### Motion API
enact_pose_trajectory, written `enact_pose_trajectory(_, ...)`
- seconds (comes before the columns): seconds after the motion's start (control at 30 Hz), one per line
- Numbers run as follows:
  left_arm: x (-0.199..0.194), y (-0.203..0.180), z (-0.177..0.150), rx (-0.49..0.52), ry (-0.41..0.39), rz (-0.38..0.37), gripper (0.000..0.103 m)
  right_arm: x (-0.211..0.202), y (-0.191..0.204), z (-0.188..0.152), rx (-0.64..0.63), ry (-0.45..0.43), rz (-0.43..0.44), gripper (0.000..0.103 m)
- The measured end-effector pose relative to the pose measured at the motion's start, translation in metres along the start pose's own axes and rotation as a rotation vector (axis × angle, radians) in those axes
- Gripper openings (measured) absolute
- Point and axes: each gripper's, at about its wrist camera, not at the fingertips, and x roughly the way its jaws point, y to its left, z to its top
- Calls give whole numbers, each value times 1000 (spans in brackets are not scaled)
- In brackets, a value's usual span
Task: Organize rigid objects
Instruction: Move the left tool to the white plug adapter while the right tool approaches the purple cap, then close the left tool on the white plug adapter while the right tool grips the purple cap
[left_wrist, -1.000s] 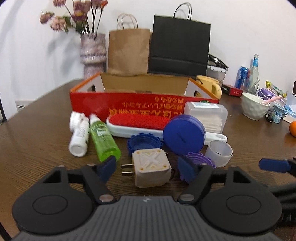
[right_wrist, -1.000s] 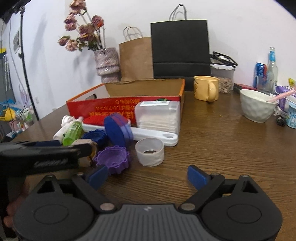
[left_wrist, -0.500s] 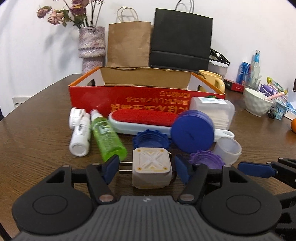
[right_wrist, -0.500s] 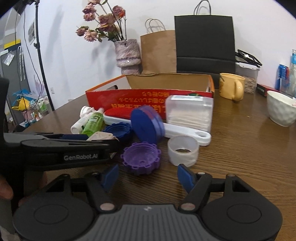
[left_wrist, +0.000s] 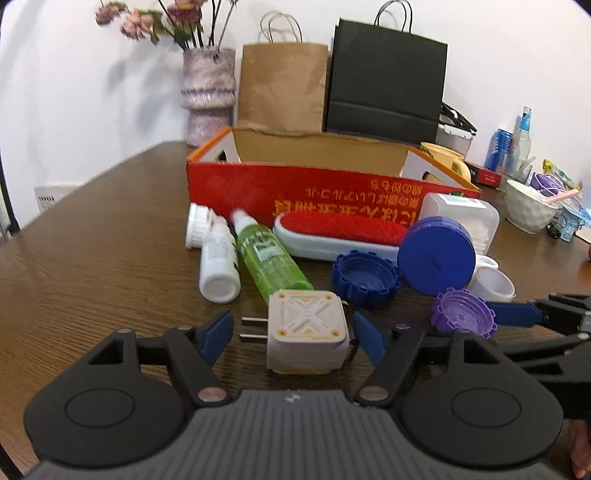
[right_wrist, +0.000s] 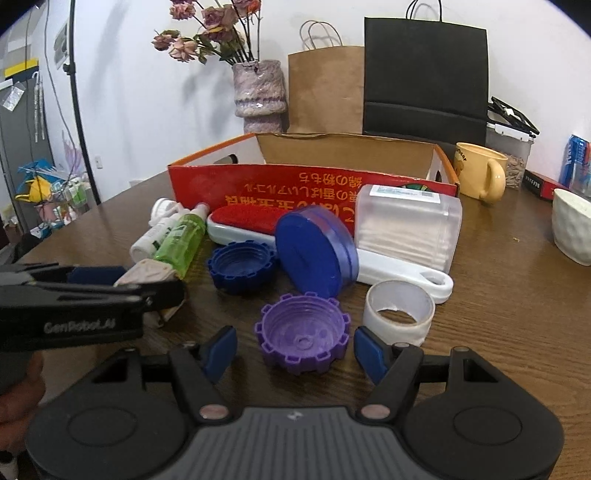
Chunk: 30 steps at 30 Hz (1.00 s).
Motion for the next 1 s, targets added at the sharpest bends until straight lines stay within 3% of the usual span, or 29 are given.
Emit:
enact_pose_trajectory(0.13,3,0,0,10,17,-40,81,3,-4,2,11,-1,-28,62)
enact_pose_trajectory(0.3,9,-4,1,27,35,-36,81,4,-8,3,31,-6,-53,54)
enact_pose_trajectory(0.47,12,-6,2,38,42,-22,80,5,-9,4,35,-6,-56,54)
enact_pose_trajectory(0.67,11,-5,2,32,36,0,68,3,-10,4,48,-12,-45,54)
enact_pose_trajectory(1.0,6,0,1,0,21,2,67,2,-10,3,58,-16,-39,53)
